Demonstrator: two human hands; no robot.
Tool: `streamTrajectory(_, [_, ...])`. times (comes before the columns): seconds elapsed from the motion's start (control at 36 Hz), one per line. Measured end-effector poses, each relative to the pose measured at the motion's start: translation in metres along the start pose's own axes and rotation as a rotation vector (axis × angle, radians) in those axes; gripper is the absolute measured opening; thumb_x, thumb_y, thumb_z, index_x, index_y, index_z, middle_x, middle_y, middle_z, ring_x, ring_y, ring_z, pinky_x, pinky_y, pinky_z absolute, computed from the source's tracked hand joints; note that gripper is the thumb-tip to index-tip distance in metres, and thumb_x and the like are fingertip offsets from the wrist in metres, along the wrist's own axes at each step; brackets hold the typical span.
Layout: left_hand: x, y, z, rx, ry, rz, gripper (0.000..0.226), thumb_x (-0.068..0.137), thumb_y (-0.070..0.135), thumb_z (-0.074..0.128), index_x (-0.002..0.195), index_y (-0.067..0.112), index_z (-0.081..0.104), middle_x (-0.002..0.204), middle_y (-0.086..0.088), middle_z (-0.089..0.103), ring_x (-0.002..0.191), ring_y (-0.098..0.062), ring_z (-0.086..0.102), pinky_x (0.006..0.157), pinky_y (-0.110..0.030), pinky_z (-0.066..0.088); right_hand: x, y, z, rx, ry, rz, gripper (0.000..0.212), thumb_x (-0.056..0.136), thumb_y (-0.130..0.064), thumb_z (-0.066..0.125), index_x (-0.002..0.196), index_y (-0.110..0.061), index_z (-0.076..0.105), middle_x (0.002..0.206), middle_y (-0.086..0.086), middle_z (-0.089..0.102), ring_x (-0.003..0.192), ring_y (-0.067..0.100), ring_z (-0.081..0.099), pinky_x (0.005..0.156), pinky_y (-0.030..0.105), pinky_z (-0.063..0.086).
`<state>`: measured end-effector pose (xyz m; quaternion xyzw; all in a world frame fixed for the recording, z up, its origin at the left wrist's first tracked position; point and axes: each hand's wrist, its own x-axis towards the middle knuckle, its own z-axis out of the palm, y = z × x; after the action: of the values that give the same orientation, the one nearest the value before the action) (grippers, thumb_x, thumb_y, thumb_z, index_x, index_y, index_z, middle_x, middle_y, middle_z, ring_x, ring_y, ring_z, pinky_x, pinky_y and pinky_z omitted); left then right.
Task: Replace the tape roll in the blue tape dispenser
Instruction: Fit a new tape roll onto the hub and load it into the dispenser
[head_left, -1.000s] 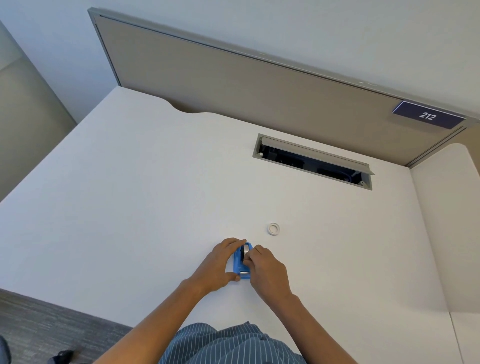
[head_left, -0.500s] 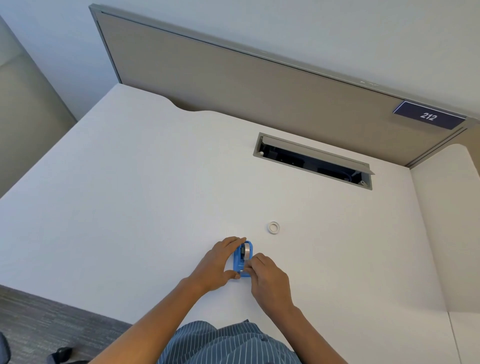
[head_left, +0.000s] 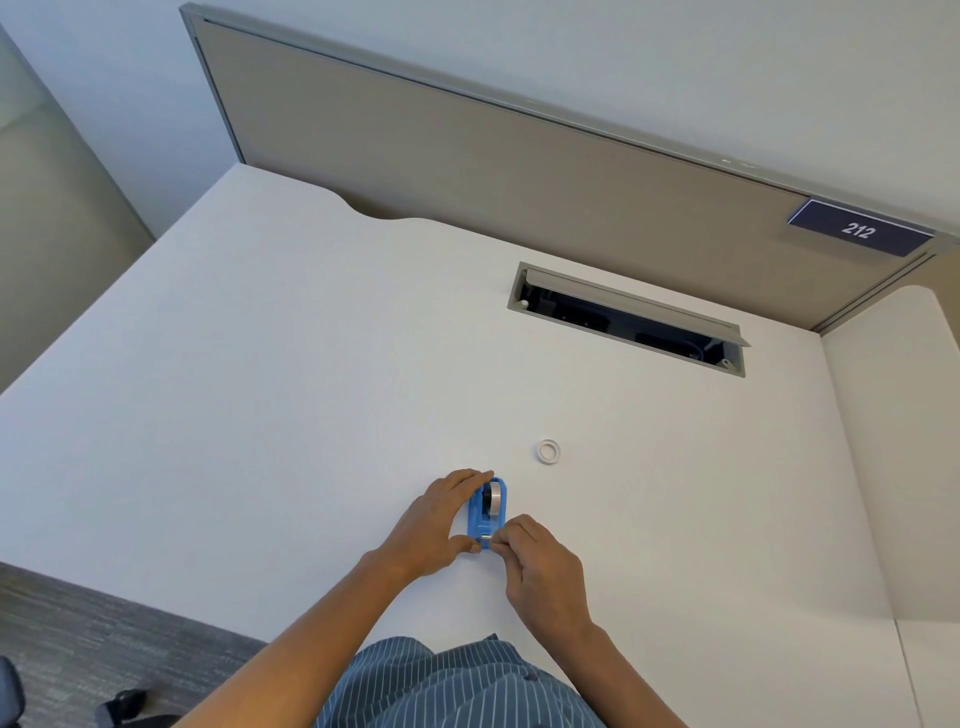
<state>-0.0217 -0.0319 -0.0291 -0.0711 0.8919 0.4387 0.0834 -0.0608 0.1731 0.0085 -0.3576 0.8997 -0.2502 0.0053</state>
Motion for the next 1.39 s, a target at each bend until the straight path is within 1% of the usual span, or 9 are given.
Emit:
streamTrajectory(0.06, [0.000,0.000,0.000,-0.002,-0.001,-0.004,0.094,0.084,0.037,0.083,0.161,0.035,0.028,0.165,0.011,0.033,0.149,-0.011,0.035,0.123,-0.031,0.032,0.000,-0.001,-0.002,0.002,0.013,0.000,0.018,0.100,-0.024,0.057,0.094,-0.019,0.073,0.089,-0.010,0.069,0.073,0.008,0.065,0.054,0.020,0.051])
streamTrajectory(0.19, [0.000,0.002,-0.001,0.000,0.000,-0.014,0.094,0.084,0.035,0.084,0.161,0.034,0.028,0.165,0.010,0.033,0.148,-0.011,0.035,0.122,-0.032,0.032,-0.006,0.000,-0.002,0.024,-0.017,0.001,0.009,0.094,-0.012,0.073,0.094,-0.021,0.072,0.090,-0.011,0.069,0.076,0.007,0.064,0.056,0.020,0.054])
streamTrajectory(0.31, [0.000,0.000,0.000,0.001,-0.007,-0.011,0.095,0.083,0.034,0.085,0.160,0.037,0.029,0.163,0.013,0.034,0.143,-0.011,0.041,0.121,-0.034,0.039,-0.012,-0.003,-0.002,0.034,-0.026,-0.022,0.008,0.096,-0.015,0.067,0.094,-0.021,0.071,0.090,-0.010,0.068,0.078,0.007,0.064,0.059,0.022,0.055])
streamTrajectory(0.39, [-0.001,0.002,-0.002,-0.016,-0.007,-0.014,0.094,0.082,0.033,0.086,0.159,0.038,0.032,0.159,0.017,0.037,0.124,-0.009,0.053,0.112,-0.032,0.048,-0.015,-0.004,-0.002,0.033,-0.020,-0.031,0.011,0.098,-0.018,0.062,0.093,-0.021,0.071,0.091,-0.010,0.069,0.079,0.007,0.065,0.060,0.020,0.054])
streamTrajectory(0.5, [0.000,0.004,-0.002,-0.011,-0.004,-0.014,0.092,0.082,0.036,0.085,0.157,0.039,0.032,0.156,0.019,0.039,0.108,-0.008,0.057,0.102,-0.034,0.054,-0.016,-0.001,-0.001,0.035,-0.028,-0.024,0.008,0.094,-0.012,0.071,0.094,-0.020,0.073,0.092,-0.009,0.071,0.080,0.008,0.066,0.063,0.017,0.053])
streamTrajectory(0.61, [-0.001,0.004,-0.002,-0.008,-0.011,-0.019,0.092,0.082,0.036,0.085,0.157,0.042,0.032,0.155,0.022,0.037,0.094,-0.009,0.059,0.097,-0.034,0.055,-0.018,-0.002,0.000,0.024,-0.024,-0.020,0.015,0.097,-0.021,0.060,0.092,-0.020,0.074,0.091,-0.011,0.071,0.080,0.006,0.065,0.064,0.013,0.048])
streamTrajectory(0.69, [-0.001,0.003,-0.002,-0.009,-0.011,-0.020,0.093,0.082,0.036,0.086,0.156,0.043,0.031,0.156,0.021,0.037,0.092,-0.009,0.060,0.096,-0.034,0.056,-0.019,0.000,0.005,0.000,-0.043,-0.023,0.022,0.098,-0.027,0.056,0.091,-0.021,0.075,0.092,-0.012,0.071,0.081,0.007,0.066,0.062,0.014,0.049])
streamTrajectory(0.89, [-0.001,0.005,-0.003,-0.005,-0.013,-0.027,0.092,0.082,0.033,0.086,0.157,0.042,0.031,0.155,0.021,0.037,0.090,-0.011,0.060,0.094,-0.032,0.057,-0.018,0.008,0.017,-0.033,-0.065,-0.051,0.005,0.088,-0.016,0.076,0.090,-0.020,0.078,0.090,-0.009,0.072,0.076,0.010,0.067,0.055,0.021,0.053])
streamTrajectory(1.39, [-0.002,0.005,-0.004,0.016,-0.008,-0.012,0.094,0.082,0.035,0.086,0.157,0.042,0.031,0.155,0.020,0.037,0.090,-0.011,0.061,0.091,-0.030,0.058,-0.009,0.011,0.030,-0.225,-0.158,-0.080,0.024,0.080,-0.015,0.086,0.102,-0.022,0.080,0.084,-0.005,0.075,0.048,0.018,0.061,0.039,0.030,0.049])
